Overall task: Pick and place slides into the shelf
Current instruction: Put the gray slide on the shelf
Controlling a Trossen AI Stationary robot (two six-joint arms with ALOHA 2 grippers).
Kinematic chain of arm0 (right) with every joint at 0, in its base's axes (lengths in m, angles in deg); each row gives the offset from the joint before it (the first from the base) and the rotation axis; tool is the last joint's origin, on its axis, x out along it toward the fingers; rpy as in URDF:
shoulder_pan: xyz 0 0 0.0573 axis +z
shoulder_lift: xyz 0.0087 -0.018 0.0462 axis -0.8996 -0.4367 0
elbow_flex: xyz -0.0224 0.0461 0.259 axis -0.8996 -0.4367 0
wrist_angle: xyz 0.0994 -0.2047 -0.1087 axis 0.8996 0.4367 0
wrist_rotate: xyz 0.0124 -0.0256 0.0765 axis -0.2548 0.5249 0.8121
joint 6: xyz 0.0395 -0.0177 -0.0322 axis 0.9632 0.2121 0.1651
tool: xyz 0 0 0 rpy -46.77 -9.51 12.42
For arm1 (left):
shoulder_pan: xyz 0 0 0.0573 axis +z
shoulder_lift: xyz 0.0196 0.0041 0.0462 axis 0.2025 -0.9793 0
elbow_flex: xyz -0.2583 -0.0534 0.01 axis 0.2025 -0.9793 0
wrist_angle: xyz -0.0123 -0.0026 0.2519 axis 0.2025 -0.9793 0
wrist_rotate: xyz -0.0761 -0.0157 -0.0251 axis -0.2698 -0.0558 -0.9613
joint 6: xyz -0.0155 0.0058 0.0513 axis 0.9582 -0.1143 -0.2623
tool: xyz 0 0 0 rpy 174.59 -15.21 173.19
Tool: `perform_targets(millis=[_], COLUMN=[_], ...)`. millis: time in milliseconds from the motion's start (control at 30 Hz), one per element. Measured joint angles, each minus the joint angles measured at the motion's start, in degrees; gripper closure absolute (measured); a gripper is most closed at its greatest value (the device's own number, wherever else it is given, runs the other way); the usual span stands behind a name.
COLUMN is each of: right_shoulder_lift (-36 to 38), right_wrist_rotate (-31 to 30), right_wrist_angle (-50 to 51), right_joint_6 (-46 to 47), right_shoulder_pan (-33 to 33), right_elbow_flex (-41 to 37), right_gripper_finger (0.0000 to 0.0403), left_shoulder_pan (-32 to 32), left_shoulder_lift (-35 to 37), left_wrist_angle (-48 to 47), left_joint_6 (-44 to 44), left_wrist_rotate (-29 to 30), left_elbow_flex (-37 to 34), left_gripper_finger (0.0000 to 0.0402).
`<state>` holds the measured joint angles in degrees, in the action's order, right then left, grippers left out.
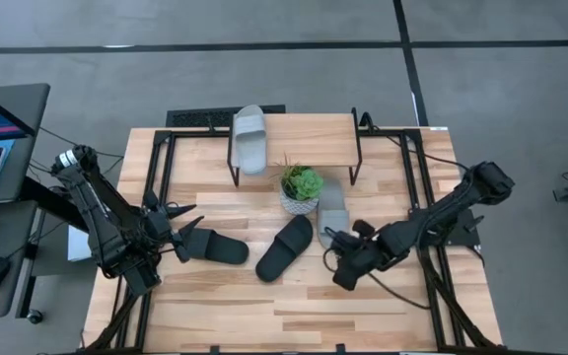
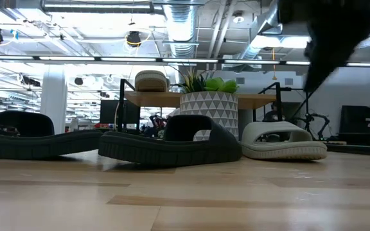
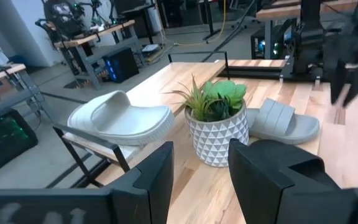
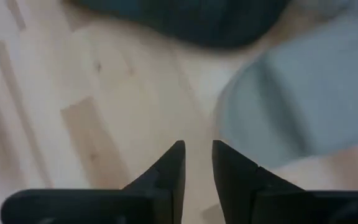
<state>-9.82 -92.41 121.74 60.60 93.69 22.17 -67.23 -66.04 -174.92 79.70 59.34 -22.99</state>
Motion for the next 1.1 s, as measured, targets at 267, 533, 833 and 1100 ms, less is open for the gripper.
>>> perform_targets(millis=[267, 533, 833, 1100], right_shoulder_lift=[-8.92, -18.05, -24.42, -26.16], right_wrist_rotate=[-11.64, -11.27, -10.45, -8.16], right_wrist_angle=[18.41, 20.31, 20.06, 22.35], right_joint_6=[-0.19, 9.62, 9.65, 9.66], right_shoulder_pan=[3.87, 5.36, 3.69, 3.27], right_elbow_flex=[11.1, 12.74, 19.14, 19.64], right_gripper_finger=[0.0356, 0.0361, 0.0302, 0.0243], left_shoulder_pan=[0.0, -0.01, -1.1, -3.14], left_shoulder_lift=[0.0, 0.04, 1.31, 1.33], left_wrist_angle=[0.0, 0.02, -0.01, -0.01], left_joint_6=[-0.35, -1.33, -4.04, -5.11], left_wrist_rotate=[0.05, -0.03, -0.32, -0.36], left_elbow_flex=[0.0, 0.0, 0.02, -0.53], left_gripper_finger=[0.026, 0.026, 0.026, 0.026])
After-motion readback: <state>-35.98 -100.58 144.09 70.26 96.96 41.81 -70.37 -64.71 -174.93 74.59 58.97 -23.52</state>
